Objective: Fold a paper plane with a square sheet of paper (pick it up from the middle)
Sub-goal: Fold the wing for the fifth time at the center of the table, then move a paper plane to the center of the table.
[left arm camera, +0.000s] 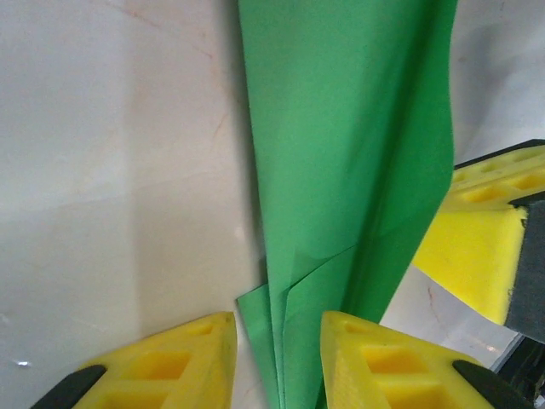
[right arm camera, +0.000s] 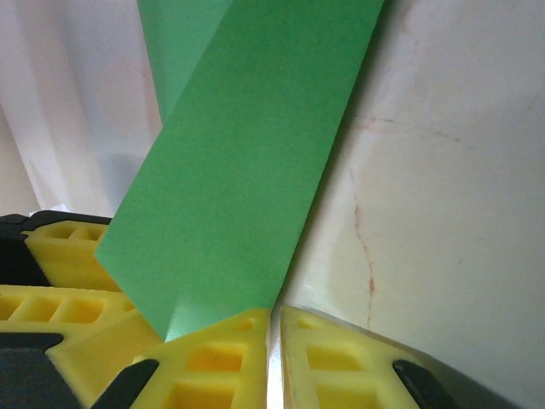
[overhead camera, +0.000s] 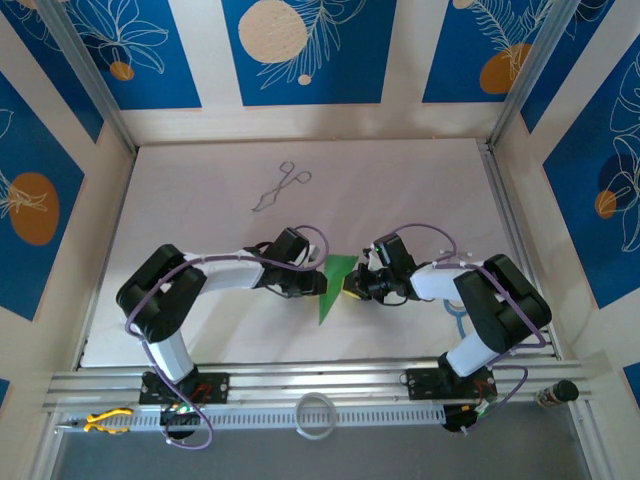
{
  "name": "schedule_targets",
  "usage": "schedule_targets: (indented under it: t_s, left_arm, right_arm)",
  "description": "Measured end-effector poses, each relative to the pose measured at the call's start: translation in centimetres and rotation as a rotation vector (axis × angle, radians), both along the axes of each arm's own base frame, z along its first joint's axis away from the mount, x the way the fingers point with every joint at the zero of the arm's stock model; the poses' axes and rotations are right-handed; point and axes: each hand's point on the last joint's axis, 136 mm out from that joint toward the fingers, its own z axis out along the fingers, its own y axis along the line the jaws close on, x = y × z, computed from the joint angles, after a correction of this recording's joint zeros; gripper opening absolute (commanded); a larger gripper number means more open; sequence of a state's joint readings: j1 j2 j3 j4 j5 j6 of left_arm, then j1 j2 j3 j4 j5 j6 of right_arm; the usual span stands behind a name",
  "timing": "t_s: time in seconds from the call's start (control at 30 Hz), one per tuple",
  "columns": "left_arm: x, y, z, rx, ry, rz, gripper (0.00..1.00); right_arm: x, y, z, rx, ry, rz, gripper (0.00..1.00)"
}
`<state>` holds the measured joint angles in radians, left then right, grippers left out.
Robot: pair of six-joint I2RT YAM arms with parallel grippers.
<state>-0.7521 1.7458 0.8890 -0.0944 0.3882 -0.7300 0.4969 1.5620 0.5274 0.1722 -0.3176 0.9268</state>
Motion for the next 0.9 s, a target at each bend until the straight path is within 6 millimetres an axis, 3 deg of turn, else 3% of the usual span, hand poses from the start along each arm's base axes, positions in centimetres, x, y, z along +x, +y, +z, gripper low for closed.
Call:
schedule_targets:
  t_s: [0.7, 0.9]
  left_arm:
    - [-0.4, -1.4, 0.4, -0.079, 0.036, -0.026, 0.27]
    - [-0.2, -0.8, 0.2, -0.043, 0.024, -0.010, 0.32]
  right_arm:
    - [-0.2, 0.1, -0.5, -0.005, 0.017, 0.006, 0.11]
    - [-0.2, 0.2, -0.5, -0.002, 0.018, 0.008, 0.11]
